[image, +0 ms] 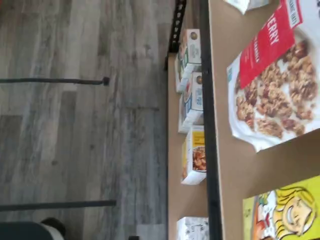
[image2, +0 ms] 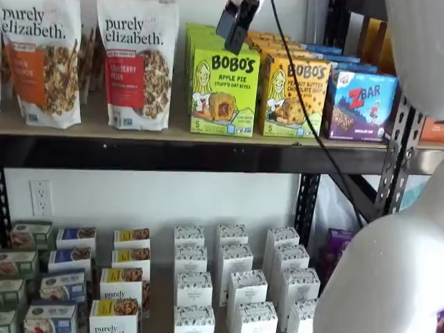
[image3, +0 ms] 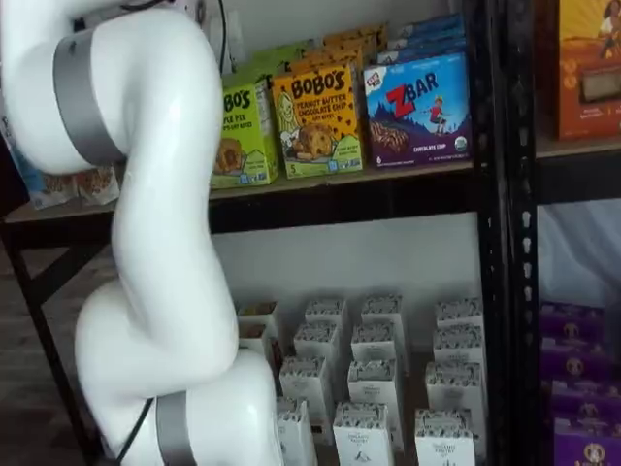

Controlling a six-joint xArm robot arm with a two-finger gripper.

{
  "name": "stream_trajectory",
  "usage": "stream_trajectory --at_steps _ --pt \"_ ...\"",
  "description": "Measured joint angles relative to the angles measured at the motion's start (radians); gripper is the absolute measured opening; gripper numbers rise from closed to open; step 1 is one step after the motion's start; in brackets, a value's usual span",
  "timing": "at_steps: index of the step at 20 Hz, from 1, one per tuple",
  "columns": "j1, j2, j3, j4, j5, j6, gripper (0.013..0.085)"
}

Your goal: Pick the green box on the top shelf, the fourth from the left

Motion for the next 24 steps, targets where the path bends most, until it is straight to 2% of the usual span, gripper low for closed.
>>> stream_trajectory --at_steps 10,20,24 --pt "0.015 -0.011 0.019 -0.003 -0.08 0.013 0.085" --pt "0.005 0.026 -0.028 0.016 -0.04 0.008 0.085" --pt "0.008 0.033 -0.04 0.006 -0.039 0.011 0.085"
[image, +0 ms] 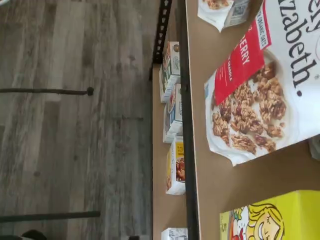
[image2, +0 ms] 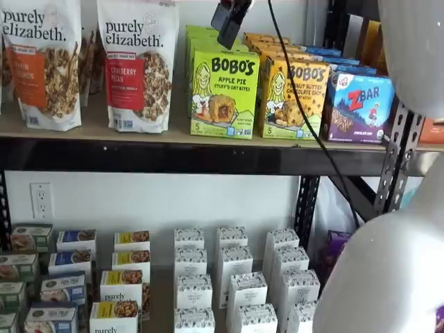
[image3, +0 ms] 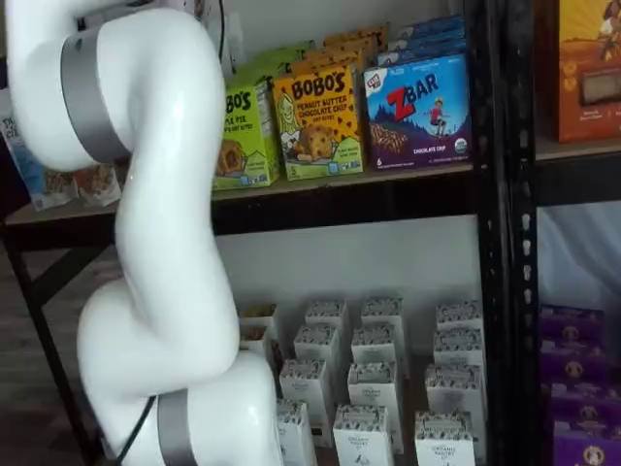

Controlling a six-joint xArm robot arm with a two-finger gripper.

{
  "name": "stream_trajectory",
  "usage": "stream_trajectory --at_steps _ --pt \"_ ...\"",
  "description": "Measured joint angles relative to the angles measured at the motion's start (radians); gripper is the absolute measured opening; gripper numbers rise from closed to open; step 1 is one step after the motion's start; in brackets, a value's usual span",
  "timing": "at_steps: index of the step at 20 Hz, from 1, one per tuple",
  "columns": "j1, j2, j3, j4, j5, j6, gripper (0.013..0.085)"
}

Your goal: Pick the green box on the top shelf, the fourth from the left

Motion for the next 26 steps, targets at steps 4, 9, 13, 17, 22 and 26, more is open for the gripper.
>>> stream_trajectory --at_steps 4,9,13,17,22,26 --pt "0.003 0.002 -0.002 -0.01 -0.002 0.001 0.085" --pt "0.001 0.0 0.006 -0.008 -0.018 -0.002 0.085" --pt "0.004 -0.003 0.014 -0.021 -0.043 -0.002 0.085" --pt "0.003 0.008 0.009 -0.028 -0.054 -0.006 0.085" --pt "-0.008 0.028 -0.008 -0.025 -0.057 -0.016 0.085" --pt "-0.026 0.058 -0.049 -0.007 -0.021 -0.028 0.085"
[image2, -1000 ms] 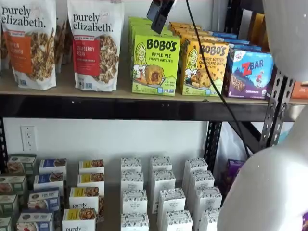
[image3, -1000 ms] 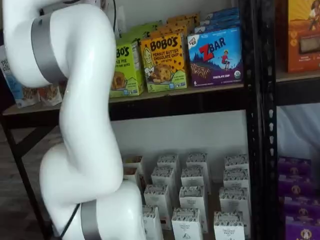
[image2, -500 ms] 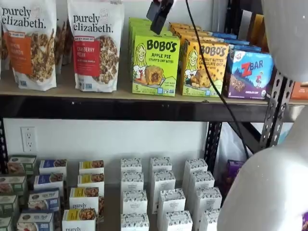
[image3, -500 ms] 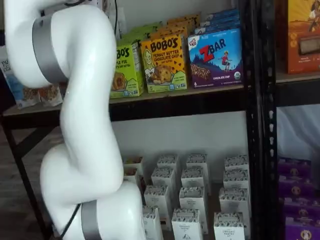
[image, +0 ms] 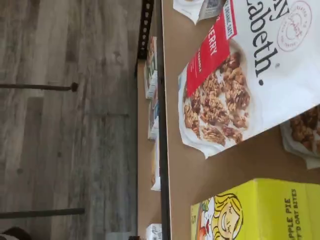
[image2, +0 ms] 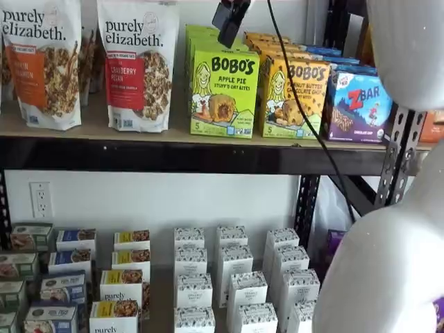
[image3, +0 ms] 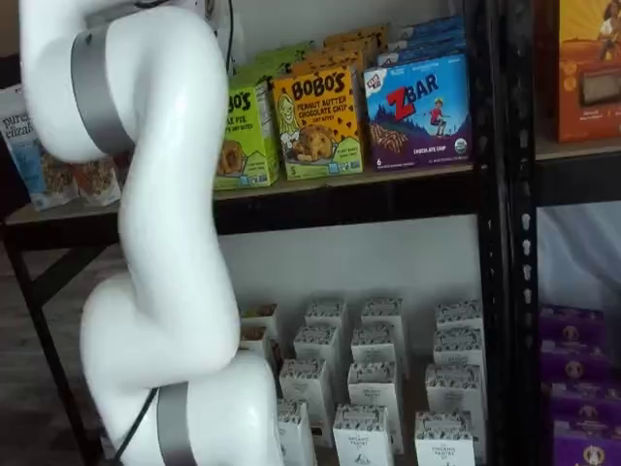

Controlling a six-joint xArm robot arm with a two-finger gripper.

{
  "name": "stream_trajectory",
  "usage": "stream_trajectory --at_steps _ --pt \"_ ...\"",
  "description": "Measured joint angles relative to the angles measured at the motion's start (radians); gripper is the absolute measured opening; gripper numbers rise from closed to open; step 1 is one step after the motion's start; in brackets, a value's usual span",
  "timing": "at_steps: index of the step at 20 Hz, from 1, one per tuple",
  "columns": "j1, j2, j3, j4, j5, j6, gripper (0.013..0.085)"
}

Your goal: Pick the green box on the top shelf, the fourth from the left

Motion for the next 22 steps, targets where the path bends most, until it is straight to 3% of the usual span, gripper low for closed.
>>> stream_trajectory --at_steps 10,22 --pt "-0.009 0.037 -0.06 0.013 0.047 0.0 0.085" --pt "-0.014 0.04 -0.065 0.009 0.061 -0.004 0.085"
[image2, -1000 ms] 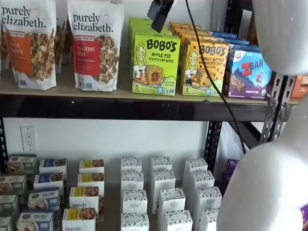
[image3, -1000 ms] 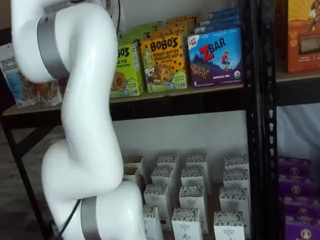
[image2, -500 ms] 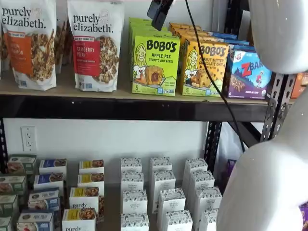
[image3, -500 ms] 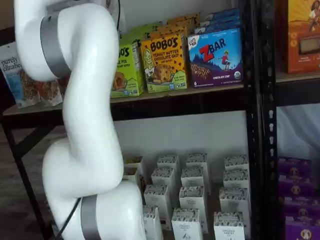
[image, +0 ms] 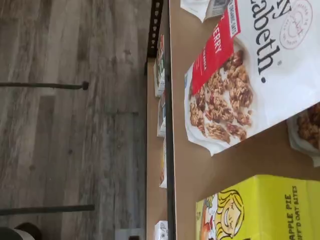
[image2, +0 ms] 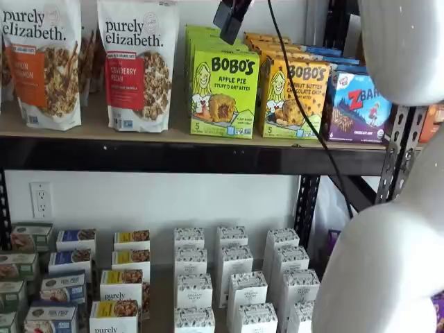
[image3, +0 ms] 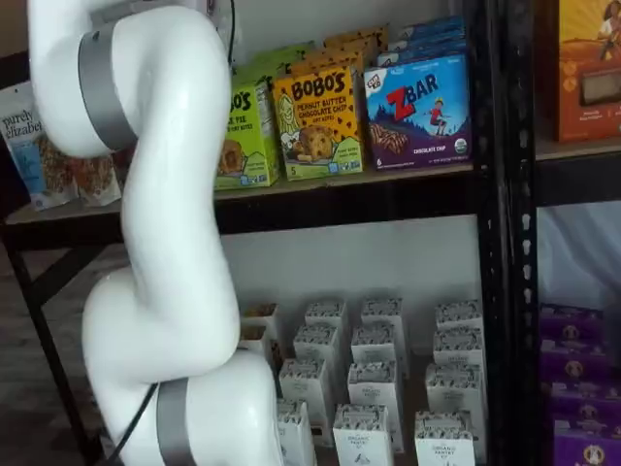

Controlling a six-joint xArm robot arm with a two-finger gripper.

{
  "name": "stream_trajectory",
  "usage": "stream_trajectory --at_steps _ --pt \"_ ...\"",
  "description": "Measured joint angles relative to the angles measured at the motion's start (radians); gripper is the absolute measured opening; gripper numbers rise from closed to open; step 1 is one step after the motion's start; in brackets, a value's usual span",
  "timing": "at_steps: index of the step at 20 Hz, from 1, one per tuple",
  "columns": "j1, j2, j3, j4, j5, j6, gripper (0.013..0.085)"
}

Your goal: Pick the green box on the top shelf, the fourth from the left

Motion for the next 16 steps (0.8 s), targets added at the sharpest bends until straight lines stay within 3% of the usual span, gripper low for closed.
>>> stream_trajectory --at_steps 16 --pt "0.022 -0.022 0.026 -0.017 -0.019 0.016 0.085"
